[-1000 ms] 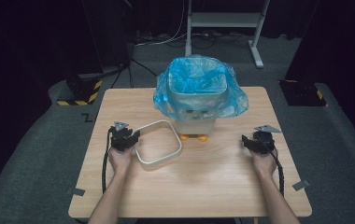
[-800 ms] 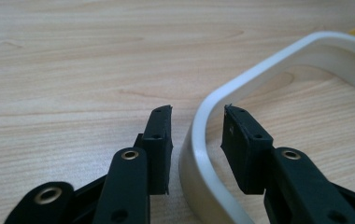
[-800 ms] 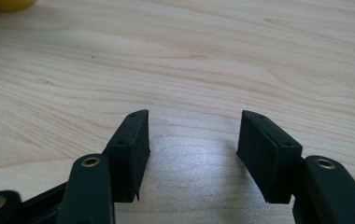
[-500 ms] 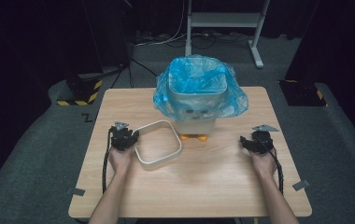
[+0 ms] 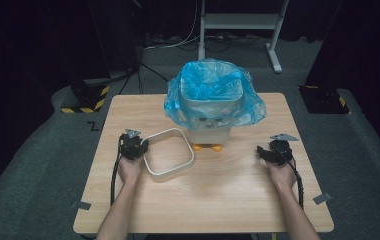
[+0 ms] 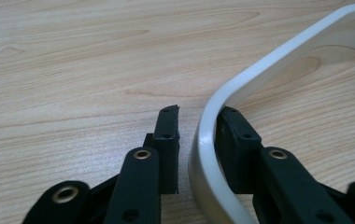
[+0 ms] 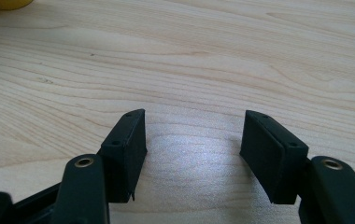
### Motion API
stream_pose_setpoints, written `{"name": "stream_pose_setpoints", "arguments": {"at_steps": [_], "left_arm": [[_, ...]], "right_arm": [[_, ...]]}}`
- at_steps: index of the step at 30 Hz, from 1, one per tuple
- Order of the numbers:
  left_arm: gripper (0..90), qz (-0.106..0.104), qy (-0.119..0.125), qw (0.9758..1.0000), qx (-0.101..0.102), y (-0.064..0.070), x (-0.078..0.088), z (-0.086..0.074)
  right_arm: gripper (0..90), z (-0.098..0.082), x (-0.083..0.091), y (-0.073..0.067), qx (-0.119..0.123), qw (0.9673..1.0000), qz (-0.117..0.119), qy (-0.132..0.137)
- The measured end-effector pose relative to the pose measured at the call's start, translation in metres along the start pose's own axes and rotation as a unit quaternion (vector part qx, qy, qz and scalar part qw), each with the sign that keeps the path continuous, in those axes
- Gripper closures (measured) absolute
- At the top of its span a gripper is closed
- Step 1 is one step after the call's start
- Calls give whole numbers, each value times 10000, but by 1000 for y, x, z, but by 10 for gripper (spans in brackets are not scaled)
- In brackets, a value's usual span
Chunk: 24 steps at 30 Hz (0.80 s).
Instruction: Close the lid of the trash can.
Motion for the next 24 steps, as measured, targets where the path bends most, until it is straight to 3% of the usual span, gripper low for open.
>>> {"name": "stream_pose_setpoints", "arguments": {"at_steps": [6,24], "left_arm": [[758,12,-10,9999,-126,1,-1,1],[787,-59,53,9999,-129,2,2,0]], "right_arm": [[399,0,0,0,-8,10000,-7,-3],[354,0,0,1,-52,10000,-73,-25]]}}
Point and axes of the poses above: each handheld gripper's, and its own axes: x roughly backward along the jaws, z roughly out of its top, y roughly to its right, the point moved 5 cm from there along -x, roughly forward along the jaws, and after that the axes turned 1 degree about -y, right-handed, at the moved point
